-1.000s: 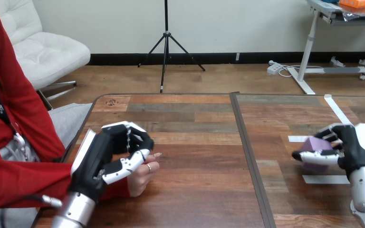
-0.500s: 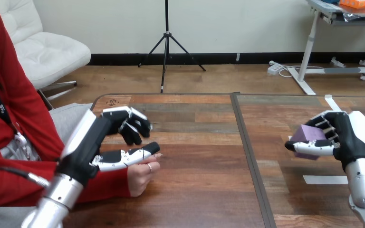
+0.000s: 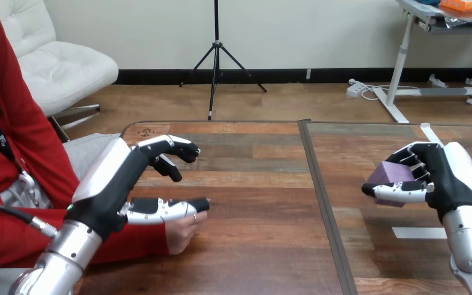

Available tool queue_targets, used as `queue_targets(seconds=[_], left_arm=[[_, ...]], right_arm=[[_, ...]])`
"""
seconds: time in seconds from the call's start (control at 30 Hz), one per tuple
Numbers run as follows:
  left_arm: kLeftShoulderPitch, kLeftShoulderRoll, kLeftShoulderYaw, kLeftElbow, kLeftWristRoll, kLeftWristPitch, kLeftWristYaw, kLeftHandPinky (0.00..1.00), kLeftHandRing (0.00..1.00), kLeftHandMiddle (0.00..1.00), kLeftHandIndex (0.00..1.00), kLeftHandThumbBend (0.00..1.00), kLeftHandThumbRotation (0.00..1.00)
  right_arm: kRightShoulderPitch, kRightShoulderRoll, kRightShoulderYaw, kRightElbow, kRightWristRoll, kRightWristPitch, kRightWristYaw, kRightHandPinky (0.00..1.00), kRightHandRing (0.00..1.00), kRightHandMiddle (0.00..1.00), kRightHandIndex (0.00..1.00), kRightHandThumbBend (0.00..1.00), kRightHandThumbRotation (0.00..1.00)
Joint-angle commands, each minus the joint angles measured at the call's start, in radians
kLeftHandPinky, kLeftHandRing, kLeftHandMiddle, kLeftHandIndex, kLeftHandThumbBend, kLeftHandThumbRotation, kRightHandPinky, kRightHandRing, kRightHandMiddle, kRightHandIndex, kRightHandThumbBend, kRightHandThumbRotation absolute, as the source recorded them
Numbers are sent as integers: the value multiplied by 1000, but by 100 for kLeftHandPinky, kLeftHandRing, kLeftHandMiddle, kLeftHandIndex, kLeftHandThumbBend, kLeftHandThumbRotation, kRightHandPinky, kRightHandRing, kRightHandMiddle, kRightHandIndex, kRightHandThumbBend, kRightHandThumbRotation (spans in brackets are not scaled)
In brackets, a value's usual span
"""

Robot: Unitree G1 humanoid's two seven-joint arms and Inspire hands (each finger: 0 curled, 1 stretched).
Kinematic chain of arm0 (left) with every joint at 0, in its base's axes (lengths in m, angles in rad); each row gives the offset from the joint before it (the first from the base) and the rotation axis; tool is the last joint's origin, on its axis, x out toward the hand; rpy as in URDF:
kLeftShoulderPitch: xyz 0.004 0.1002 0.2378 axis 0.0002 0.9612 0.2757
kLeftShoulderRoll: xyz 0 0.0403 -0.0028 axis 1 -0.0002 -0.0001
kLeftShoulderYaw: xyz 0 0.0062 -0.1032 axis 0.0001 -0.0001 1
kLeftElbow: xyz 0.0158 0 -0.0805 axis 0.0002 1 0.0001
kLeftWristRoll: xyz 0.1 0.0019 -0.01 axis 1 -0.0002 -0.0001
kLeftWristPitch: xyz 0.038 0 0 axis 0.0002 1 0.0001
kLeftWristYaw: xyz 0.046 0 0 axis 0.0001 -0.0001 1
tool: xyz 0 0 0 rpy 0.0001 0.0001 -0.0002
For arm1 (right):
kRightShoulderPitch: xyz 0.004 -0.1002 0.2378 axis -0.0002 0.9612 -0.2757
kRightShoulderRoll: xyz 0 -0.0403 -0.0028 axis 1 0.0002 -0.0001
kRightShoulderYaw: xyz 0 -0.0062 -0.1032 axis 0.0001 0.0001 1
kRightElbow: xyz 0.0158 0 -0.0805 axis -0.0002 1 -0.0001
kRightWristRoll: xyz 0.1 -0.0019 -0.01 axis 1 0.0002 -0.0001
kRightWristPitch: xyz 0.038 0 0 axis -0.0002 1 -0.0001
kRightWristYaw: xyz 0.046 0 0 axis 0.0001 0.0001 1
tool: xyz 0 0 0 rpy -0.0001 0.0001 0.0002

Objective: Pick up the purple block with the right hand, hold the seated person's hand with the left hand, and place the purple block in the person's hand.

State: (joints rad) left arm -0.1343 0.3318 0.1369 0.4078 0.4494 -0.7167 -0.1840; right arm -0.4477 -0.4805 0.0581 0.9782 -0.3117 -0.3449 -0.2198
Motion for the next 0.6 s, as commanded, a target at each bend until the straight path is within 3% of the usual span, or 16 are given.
queue_targets(seconds=[0.0,0.27,0.57], left_arm=[[8,45,-9,-243,80,72,43,67,73,75,74,93,34],[18,58,-10,-282,116,105,56,67,72,75,74,98,29],[13,101,-29,-301,161,155,41,66,72,74,74,100,28]], right_arm=[[-48,-50,-28,-145,12,-34,12,41,43,48,47,80,0],[-47,-47,-33,-162,14,-28,27,40,43,48,46,80,0],[-45,-43,-37,-182,11,-18,39,39,43,47,46,80,0]])
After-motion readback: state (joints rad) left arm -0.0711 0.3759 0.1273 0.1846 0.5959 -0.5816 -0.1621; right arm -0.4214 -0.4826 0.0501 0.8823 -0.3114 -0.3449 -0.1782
